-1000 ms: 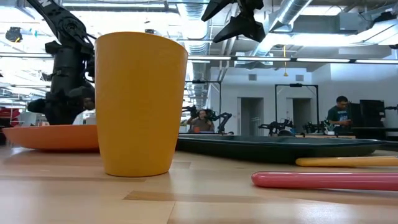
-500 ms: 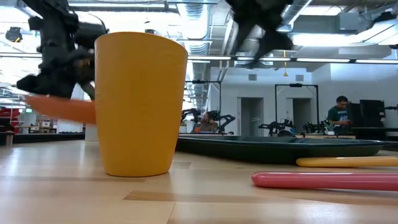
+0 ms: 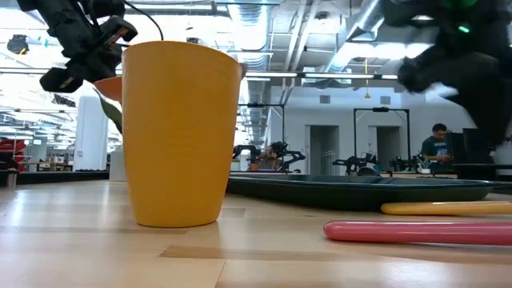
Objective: Pick and place plate/cup/fork/spoon on tray
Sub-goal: Put the orange plate on the black tray
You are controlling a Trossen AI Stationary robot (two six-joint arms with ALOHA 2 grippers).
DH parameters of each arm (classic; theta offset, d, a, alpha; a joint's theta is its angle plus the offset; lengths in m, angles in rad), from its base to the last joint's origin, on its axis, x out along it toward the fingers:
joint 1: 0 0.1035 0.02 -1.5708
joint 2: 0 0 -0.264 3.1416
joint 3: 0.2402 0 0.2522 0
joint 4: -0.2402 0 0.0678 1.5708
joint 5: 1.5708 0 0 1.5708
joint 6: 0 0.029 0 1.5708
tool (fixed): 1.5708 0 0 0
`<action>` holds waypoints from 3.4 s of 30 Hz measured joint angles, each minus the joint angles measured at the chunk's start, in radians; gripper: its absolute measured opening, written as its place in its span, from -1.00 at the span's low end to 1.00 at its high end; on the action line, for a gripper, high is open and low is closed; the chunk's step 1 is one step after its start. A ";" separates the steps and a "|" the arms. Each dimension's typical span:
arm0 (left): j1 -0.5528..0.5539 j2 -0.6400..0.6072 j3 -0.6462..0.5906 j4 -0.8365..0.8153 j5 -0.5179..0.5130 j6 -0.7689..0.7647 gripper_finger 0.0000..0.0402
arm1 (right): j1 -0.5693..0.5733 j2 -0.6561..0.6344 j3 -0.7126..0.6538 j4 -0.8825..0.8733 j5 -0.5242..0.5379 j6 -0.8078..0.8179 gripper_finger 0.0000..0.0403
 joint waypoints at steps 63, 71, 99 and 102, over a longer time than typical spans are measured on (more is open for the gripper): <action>0.000 0.072 0.001 0.095 -0.027 0.098 -1.00 | -0.117 0.161 0.003 0.333 0.038 -0.138 -0.95; 0.000 0.072 0.001 0.114 -0.029 0.093 -1.00 | -0.119 0.134 0.002 0.027 0.083 -0.129 -0.93; -0.128 0.301 0.002 0.586 -0.134 0.004 -1.00 | -0.275 -0.337 0.027 0.768 0.622 -0.296 -0.18; -0.143 0.340 0.002 0.656 -0.123 -0.022 -1.00 | -0.292 -0.290 0.027 0.812 0.620 -0.316 0.07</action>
